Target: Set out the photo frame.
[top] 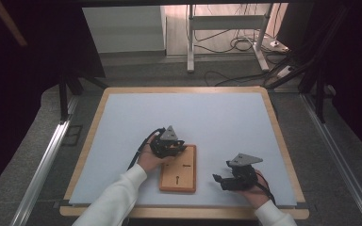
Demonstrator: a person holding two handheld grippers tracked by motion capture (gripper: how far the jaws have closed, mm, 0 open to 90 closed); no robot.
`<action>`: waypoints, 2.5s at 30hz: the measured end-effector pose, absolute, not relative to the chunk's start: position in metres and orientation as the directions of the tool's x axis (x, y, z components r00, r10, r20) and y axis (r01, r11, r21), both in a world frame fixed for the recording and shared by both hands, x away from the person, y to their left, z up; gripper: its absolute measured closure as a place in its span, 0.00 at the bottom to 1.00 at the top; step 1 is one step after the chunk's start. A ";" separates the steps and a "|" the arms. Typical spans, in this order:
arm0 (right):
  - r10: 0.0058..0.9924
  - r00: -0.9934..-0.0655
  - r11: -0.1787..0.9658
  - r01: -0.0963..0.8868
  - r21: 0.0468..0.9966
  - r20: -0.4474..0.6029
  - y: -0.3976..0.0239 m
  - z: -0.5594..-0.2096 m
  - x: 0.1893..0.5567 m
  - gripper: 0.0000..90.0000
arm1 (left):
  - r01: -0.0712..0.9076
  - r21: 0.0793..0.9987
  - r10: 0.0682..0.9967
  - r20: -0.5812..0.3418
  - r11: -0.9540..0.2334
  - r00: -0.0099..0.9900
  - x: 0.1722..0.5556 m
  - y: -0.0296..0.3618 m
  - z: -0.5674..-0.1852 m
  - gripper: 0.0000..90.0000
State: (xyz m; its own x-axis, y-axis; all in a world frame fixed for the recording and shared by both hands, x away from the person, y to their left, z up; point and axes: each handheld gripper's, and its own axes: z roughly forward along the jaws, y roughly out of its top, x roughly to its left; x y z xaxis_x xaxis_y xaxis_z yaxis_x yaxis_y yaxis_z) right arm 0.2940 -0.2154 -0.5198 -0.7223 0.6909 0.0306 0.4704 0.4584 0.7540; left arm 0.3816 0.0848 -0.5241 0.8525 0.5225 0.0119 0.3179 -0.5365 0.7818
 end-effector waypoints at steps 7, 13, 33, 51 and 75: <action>0.687 -0.726 0.462 0.466 0.755 0.028 -0.214 -0.520 0.293 0.26 | 0.342 0.784 0.528 -0.022 -0.518 0.849 0.385 0.088 -0.525 0.92; 0.682 -0.730 0.464 0.462 0.756 0.028 -0.213 -0.519 0.293 0.26 | 0.389 0.773 0.524 -0.087 -0.501 0.847 0.389 0.091 -0.524 0.93; 0.645 -0.765 0.469 0.395 0.790 -0.001 -0.204 -0.513 0.284 0.26 | 0.464 0.737 0.517 -0.182 -0.491 0.837 0.398 0.093 -0.521 0.92; 0.593 -0.801 0.534 0.310 0.787 -0.087 -0.186 -0.509 0.271 0.23 | 0.491 0.723 0.499 -0.232 -0.486 0.835 0.405 0.095 -0.520 0.92; 0.419 -0.831 0.758 0.098 0.645 -0.366 -0.110 -0.520 0.248 0.12 | 0.523 0.702 0.479 -0.288 -0.484 0.829 0.414 0.098 -0.520 0.92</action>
